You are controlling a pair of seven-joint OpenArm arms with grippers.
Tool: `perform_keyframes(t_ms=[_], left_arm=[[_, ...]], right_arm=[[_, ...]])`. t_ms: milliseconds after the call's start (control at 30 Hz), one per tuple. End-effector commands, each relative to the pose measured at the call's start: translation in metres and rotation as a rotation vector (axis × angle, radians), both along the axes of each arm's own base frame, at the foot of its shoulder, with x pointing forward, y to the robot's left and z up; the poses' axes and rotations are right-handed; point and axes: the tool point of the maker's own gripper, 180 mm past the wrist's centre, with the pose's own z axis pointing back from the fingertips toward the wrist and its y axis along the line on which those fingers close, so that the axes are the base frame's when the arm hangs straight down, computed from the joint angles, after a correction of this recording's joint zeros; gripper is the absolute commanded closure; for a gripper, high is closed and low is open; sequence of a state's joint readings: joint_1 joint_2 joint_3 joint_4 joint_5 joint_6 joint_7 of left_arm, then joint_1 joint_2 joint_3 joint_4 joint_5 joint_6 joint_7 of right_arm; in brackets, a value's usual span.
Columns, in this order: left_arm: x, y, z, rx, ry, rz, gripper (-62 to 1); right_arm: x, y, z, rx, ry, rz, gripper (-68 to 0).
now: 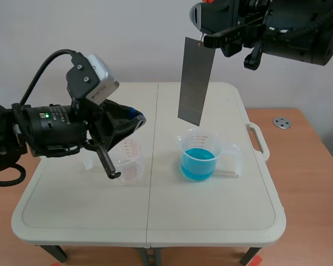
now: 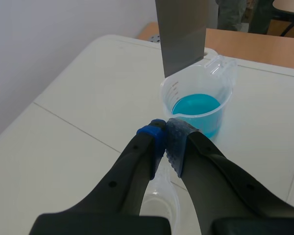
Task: Hold the metal plate by the orange handle, dip it into the blue solution, take it out and point at it, then put the plate back in the beaker on the left.
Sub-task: 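Raise the plate and point at it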
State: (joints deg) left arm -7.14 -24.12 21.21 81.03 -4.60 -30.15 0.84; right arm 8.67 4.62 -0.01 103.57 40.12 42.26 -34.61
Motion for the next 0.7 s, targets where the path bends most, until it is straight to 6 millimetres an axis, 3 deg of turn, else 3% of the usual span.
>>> perform_keyframes(t_ms=[0,300,667], left_arm=[[0.005,-0.009,0.009,-0.022,-0.028,-0.010,-1.9],[0.016,-0.041,-0.005,-0.005,-0.021,-0.041,-1.8],[0.027,-0.048,0.002,-0.024,-0.057,0.003,-1.8]], right_arm=[[-0.001,-0.002,0.016,0.009,-0.054,0.005,-1.3],[-0.001,-0.002,0.016,0.009,-0.054,0.005,-1.3],[-0.001,-0.002,0.016,0.009,-0.054,0.005,-1.3]])
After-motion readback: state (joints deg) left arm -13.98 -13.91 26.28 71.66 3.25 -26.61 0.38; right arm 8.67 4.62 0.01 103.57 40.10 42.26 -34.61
